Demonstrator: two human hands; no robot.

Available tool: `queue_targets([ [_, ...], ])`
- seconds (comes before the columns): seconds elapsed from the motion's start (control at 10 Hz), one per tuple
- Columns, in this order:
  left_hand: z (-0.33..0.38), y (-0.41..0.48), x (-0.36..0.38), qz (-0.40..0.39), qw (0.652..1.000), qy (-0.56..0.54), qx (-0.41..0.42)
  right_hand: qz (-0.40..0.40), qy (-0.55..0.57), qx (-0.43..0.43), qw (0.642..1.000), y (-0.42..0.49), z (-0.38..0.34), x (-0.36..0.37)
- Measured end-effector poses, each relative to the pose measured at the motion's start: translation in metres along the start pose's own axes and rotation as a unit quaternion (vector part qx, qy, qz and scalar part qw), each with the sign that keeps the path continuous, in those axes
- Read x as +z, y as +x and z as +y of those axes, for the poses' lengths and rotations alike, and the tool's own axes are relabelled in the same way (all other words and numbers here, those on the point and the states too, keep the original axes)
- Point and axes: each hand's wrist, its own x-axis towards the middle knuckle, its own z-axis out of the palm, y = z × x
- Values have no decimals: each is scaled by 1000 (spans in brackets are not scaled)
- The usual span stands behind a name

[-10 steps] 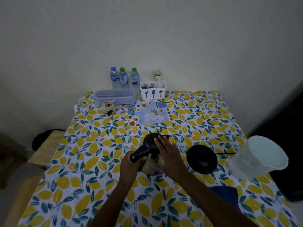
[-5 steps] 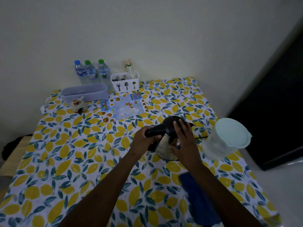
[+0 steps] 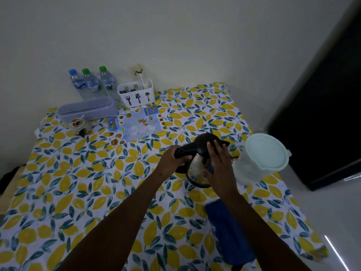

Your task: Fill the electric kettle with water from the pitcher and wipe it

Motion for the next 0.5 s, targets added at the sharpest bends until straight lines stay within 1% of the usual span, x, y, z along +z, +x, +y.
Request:
queue_targets([
  [0.3, 1, -4, 4, 16, 999, 47, 9, 9, -1, -4, 1000, 0, 0, 1],
  [0.4, 0, -12, 5, 37, 996, 69, 52, 21, -6, -1, 1000, -6, -3, 0],
  [0.5, 0, -20, -1, 46, 991, 92, 87, 50, -43, -16, 998, -6, -5, 0],
])
